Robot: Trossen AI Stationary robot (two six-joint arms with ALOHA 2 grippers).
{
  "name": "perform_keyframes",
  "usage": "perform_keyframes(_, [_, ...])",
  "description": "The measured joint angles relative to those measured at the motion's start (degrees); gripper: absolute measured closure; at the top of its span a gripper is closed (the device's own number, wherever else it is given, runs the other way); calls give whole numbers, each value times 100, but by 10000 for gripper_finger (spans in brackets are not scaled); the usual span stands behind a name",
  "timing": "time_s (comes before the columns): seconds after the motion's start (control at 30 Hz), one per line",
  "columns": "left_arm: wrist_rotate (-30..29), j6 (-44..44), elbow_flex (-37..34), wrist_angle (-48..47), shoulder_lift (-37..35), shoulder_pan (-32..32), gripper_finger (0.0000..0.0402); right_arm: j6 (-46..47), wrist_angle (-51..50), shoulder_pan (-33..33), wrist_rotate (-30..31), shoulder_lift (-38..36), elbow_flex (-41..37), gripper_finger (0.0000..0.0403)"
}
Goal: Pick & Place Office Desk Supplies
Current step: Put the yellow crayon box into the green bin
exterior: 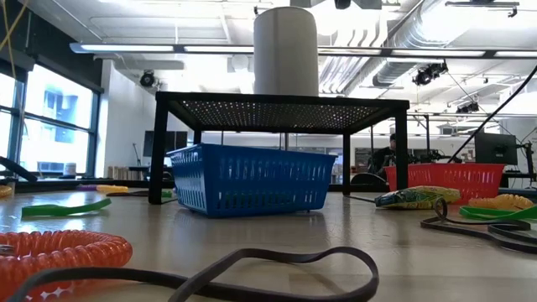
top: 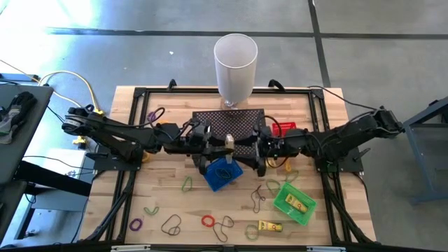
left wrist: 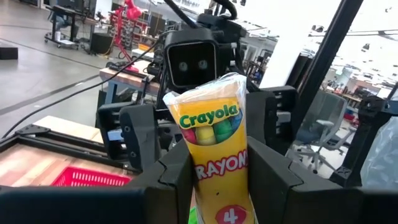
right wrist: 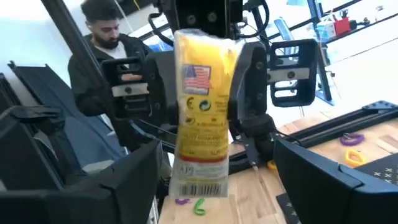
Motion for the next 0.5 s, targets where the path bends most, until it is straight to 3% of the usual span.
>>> perform_keyframes(0.5, [62,-121,-4,17,253,175,289,-114,304,-86,-383,647,302,108])
